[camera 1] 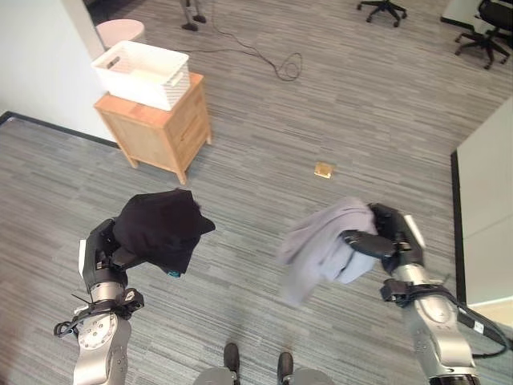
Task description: Pick up bed clothes into laundry basket.
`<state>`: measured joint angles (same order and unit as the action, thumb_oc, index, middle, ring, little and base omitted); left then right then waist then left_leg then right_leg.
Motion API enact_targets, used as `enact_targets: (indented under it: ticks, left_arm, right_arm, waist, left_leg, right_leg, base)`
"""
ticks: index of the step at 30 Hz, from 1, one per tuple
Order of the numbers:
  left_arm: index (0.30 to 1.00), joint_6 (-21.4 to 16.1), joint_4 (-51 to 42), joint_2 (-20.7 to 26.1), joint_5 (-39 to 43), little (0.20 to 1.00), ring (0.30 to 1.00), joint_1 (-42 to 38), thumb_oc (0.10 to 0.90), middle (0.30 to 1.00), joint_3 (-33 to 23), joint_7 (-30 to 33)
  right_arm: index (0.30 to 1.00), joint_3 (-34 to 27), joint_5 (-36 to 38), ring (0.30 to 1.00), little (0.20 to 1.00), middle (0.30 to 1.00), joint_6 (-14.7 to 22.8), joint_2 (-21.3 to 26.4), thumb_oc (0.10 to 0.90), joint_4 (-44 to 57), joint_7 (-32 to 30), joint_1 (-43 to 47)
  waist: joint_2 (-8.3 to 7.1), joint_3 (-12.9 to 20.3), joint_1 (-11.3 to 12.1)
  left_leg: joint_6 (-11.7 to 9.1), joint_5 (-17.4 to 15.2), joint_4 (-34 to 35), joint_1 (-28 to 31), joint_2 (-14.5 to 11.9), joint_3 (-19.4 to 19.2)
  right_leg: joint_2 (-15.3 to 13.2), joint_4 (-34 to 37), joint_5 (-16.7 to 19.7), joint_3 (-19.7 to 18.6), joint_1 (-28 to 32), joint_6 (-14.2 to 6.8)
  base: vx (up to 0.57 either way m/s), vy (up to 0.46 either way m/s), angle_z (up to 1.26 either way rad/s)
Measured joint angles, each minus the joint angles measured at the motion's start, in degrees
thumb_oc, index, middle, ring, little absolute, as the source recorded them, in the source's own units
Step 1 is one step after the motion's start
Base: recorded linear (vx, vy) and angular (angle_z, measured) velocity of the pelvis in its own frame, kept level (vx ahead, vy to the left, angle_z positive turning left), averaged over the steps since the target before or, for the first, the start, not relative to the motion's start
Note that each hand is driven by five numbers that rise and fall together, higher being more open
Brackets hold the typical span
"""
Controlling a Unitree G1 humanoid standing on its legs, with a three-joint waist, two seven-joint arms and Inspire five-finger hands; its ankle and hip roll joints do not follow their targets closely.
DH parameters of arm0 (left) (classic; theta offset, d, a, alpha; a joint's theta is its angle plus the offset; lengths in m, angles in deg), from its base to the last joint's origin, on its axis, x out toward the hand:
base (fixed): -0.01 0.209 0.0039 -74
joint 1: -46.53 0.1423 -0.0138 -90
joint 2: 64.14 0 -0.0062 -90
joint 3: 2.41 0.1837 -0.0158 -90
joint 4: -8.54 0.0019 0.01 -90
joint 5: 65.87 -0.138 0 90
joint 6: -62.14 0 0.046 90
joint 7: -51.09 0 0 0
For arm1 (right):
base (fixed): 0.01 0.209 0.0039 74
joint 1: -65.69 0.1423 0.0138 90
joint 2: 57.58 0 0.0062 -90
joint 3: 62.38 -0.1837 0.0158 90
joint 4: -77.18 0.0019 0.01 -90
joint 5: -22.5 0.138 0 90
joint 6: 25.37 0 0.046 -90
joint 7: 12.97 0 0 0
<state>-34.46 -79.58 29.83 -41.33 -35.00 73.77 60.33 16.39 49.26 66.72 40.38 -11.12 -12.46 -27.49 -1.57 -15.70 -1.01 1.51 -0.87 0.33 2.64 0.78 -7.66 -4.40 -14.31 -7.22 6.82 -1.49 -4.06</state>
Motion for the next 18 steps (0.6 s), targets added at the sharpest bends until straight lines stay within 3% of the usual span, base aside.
enact_targets:
  ticks: [2, 5, 7, 8, 11, 13, 14, 15, 16, 17, 18]
  left_arm:
    - [0.300, 0.0, -0.1, -0.2, -0.4, 0.300, 0.300, -0.2, 0.400, 0.300, 0.1, -0.1]
    - [0.300, 0.1, -0.6, 0.0, -0.8, 0.300, 0.300, -0.4, 0.400, 0.300, 0.1, 0.5]
    - [0.300, 0.0, -1.3, 0.6, -2.6, 0.300, 0.300, -1.4, 0.400, 0.300, 0.1, 0.6]
    - [0.300, 0.0, -1.3, 1.1, -3.4, 0.300, 0.300, -2.8, 0.400, 0.300, 0.2, 0.7]
    - [0.300, -0.5, -1.4, 1.1, -4.5, 0.300, 0.300, -8.4, 0.400, 0.300, 2.0, 2.5]
    - [0.300, -0.8, -1.4, 1.1, -4.4, 0.300, 0.300, -12.0, 0.400, 0.300, 4.9, 3.0]
    - [0.300, -0.8, -1.8, 0.9, -4.4, 0.300, 0.300, -11.9, 0.400, 0.300, 6.2, 3.0]
    - [0.300, -0.9, -2.0, 0.3, -4.5, 0.300, 0.300, -11.8, 0.400, 0.300, 7.4, 2.8]
    - [0.300, -0.9, -2.1, -0.6, -4.5, 0.300, 0.300, -11.8, 0.400, 0.300, 8.2, 2.7]
    - [0.300, -0.9, -2.2, -1.1, -4.4, 0.300, 0.300, -11.7, 0.400, 0.300, 9.3, 2.8]
    - [0.300, -0.9, -2.7, -2.7, -4.4, 0.300, 0.300, -10.6, 0.400, 0.300, 10.9, 2.5]
  right_arm:
    - [0.300, -3.2, 0.1, 0.300, 0.300, 0.300, 0.1, 0.2, 0.400, 1.8, -0.9, -3.0]
    - [0.300, -1.9, 0.2, 0.300, 0.300, 0.300, 0.3, 0.5, 0.400, 1.9, -0.8, -3.4]
    - [0.300, -0.3, 0.4, 0.300, 0.300, 0.300, 0.4, 0.5, 0.400, 2.6, -0.7, -3.3]
    - [0.300, 1.1, 0.6, 0.300, 0.300, 0.300, 0.4, 0.6, 0.400, 3.3, -0.6, -3.3]
    - [0.300, 6.3, 1.5, 0.300, 0.300, 0.300, 0.5, 1.7, 0.400, 3.6, 0.0, -2.4]
    - [0.300, 9.5, 1.5, 0.300, 0.300, 0.300, 0.5, 2.9, 0.400, 3.6, 0.8, -0.8]
    - [0.300, 10.8, 1.4, 0.300, 0.300, 0.300, 0.5, 2.9, 0.400, 3.6, 1.0, -0.5]
    - [0.300, 11.5, 1.3, 0.300, 0.300, 0.300, 0.5, 3.3, 0.400, 3.5, 1.8, -0.3]
    - [0.300, 12.0, 1.2, 0.300, 0.300, 0.300, 0.4, 4.0, 0.400, 3.4, 2.1, 0.3]
    - [0.300, 12.1, 1.1, 0.300, 0.300, 0.300, 0.2, 4.4, 0.400, 3.4, 2.2, 0.4]
    - [0.300, 12.2, 1.2, 0.300, 0.300, 0.300, 0.2, 6.0, 0.400, 3.0, 3.6, 1.1]
  waist:
    - [0.98, -0.7, -1.1]
    - [1.62, -1.2, -1.7]
    - [2.26, -1.6, -1.7]
    - [2.58, -1.8, -1.7]
    - [2.06, -1.7, -3.2]
    - [1.52, -1.7, -2.7]
    - [1.36, -1.6, -2.7]
    - [2.07, -1.6, -2.7]
    - [2.74, -1.8, -2.7]
    - [2.61, -1.9, -2.8]
    - [3.10, -1.6, -3.0]
  left_leg:
    - [1.4, -1.1, -0.4, 2.1, 0.0, 0.3]
    - [5.1, -5.5, -2.3, 4.1, 0.5, 1.1]
    - [4.5, -6.2, -2.8, 4.1, -0.3, 1.8]
    - [3.8, -6.6, -3.4, 3.8, -1.0, 2.9]
    - [1.1, -9.2, -6.2, 1.8, -2.8, 8.8]
    - [-1.4, -11.2, -6.5, 1.3, -4.1, 11.9]
    - [-2.4, -11.6, -4.7, 3.2, -5.0, 13.4]
    - [-4.3, -12.0, -4.0, 4.9, -6.5, 14.8]
    - [-6.0, -13.0, -6.2, 5.1, -8.2, 15.1]
    - [-7.2, -14.0, -9.1, 5.1, -8.1, 15.2]
    - [-7.5, -13.3, -15.2, 6.9, -7.6, 13.8]
  right_leg:
    - [-1.6, -15.3, -1.8, -0.8, -6.5, -2.1]
    - [-5.1, -28.0, 0.5, -1.1, -12.2, -3.8]
    - [-4.0, -26.3, -0.2, -2.6, -15.2, -3.4]
    - [-2.2, -21.5, -0.5, -4.5, -16.1, -3.8]
    - [-0.7, 0.7, 1.2, -9.8, -16.6, -4.1]
    - [-3.5, 11.4, 2.1, -8.2, -17.4, -5.4]
    - [-4.6, 10.5, 2.1, -7.2, -17.1, -5.4]
    - [-4.4, 8.2, 6.2, -4.1, -16.7, -6.9]
    - [-3.0, 3.7, 6.7, -3.9, -17.6, -7.2]
    - [-2.6, 0.9, 7.2, -3.7, -18.0, -6.4]
    - [-0.8, -3.7, 5.7, -1.3, -17.3, -3.4]
  base:
    - [0.12, 0.149, 0.03]
    - [0.27, 0.031, -0.03]
    - [0.27, -0.066, 0.09]
    - [0.25, -0.094, 0.36]
    - [0.51, -0.187, 1.02]
    - [0.37, -0.186, 0.97]
    - [0.23, -0.140, 1.04]
    - [0.28, -0.184, 0.89]
    - [0.31, -0.174, 0.72]
    - [0.60, -0.424, 0.60]
    - [0.44, -0.313, 0.48]
